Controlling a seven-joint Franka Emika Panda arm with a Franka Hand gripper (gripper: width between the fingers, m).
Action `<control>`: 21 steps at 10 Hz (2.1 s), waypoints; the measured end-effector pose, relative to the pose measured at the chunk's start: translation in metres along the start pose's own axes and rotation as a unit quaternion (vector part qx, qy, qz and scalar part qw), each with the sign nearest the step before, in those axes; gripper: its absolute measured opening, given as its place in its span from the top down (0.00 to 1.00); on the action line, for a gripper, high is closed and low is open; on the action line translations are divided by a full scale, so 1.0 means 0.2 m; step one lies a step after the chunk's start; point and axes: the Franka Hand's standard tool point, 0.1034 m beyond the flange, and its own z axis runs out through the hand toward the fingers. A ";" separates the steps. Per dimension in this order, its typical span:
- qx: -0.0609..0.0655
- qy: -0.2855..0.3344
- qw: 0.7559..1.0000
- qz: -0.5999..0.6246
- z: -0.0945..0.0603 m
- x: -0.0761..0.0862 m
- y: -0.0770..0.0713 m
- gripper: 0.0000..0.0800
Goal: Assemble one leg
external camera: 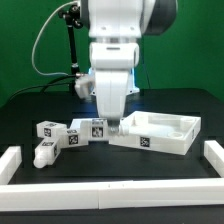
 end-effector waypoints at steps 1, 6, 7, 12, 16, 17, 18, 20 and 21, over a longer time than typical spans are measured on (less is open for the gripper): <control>0.000 0.002 1.000 0.019 -0.01 -0.05 -0.09 0.64; -0.008 0.008 0.996 0.083 -0.03 -0.10 -0.21 0.64; -0.004 0.007 0.997 0.078 -0.07 -0.13 -0.34 0.64; 0.001 0.018 0.995 0.093 0.18 -0.22 -0.62 0.64; 0.006 0.020 0.995 0.100 0.22 -0.21 -0.61 0.64; 0.006 0.020 0.995 0.101 0.22 -0.21 -0.61 0.64; 0.006 0.020 0.995 0.101 0.22 -0.21 -0.61 0.39; -0.002 0.021 0.991 0.129 0.16 -0.14 -0.58 0.26; -0.024 0.026 0.990 0.135 0.06 -0.04 -0.52 0.20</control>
Offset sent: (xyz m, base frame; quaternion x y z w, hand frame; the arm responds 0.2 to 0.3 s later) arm 0.0000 0.0000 0.0000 0.0000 0.0000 0.0000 1.0000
